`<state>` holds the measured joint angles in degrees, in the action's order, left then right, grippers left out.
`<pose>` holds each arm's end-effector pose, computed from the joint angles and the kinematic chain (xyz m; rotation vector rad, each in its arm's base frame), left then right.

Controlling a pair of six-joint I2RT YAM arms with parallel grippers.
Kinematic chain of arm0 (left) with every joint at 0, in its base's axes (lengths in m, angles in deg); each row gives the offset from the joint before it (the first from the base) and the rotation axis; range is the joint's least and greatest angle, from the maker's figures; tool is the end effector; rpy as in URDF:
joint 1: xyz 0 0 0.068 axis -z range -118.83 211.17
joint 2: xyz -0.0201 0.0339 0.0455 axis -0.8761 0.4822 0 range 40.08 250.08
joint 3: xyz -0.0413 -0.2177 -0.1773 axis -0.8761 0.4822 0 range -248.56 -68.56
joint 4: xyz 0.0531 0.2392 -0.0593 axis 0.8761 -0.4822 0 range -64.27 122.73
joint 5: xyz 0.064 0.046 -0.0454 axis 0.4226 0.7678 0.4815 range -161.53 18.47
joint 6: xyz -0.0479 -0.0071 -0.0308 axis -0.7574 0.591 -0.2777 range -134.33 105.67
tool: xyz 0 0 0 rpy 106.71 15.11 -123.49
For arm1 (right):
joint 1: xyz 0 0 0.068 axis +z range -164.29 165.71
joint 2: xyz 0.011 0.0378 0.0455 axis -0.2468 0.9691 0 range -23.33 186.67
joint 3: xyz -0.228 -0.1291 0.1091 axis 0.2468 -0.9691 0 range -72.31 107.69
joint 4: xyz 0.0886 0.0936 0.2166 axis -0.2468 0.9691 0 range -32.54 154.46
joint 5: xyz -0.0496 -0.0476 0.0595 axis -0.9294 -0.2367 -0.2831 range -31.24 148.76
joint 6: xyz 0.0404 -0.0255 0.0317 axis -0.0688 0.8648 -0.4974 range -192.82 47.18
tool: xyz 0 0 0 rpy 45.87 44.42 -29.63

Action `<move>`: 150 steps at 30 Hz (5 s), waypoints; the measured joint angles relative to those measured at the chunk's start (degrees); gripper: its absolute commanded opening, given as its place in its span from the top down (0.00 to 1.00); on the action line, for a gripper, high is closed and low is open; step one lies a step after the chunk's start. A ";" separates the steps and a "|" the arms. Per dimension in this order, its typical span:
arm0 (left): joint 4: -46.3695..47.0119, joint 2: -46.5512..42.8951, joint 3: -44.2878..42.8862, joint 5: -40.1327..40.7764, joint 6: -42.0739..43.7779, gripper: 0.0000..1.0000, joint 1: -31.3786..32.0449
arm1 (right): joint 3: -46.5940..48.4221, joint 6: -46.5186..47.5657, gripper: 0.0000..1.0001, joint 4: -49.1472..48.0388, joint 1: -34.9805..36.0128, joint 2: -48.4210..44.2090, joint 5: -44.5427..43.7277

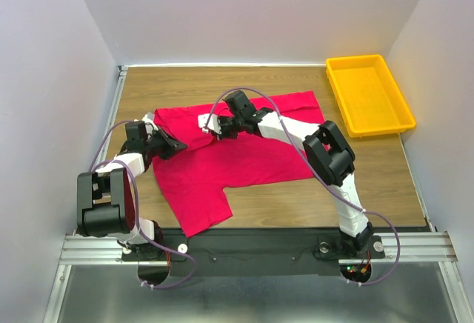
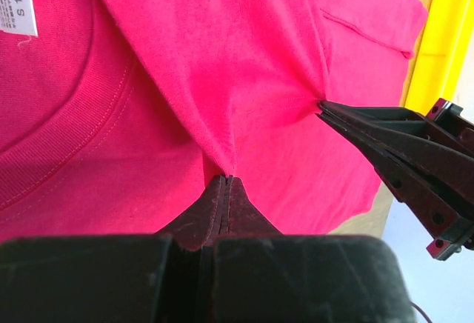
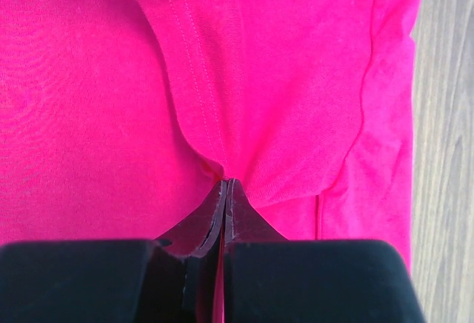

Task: Fold and stack the t-shirts
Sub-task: Fold the tshirt

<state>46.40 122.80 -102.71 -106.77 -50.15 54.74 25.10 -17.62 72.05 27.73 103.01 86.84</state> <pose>0.2744 0.0074 0.1887 -0.4488 2.1639 -0.9581 0.3567 0.3472 0.1985 -1.8468 1.3057 0.4476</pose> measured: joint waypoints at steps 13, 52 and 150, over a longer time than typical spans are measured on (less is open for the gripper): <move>-6.67 -5.51 -0.81 7.08 2.54 0.29 -0.09 | -3.21 -0.04 0.47 2.12 -0.85 -5.35 -0.85; -11.21 31.06 -40.83 20.46 10.08 0.43 -4.55 | -17.70 -46.69 0.52 4.59 -40.92 -20.35 11.69; -8.87 -18.40 0.17 9.75 5.88 0.38 -7.17 | 14.99 -75.45 1.00 4.85 -7.06 13.92 8.41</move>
<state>37.53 104.40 -102.54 -97.03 -44.27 47.57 40.09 -93.07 76.91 20.67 116.94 95.25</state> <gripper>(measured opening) 0.619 0.046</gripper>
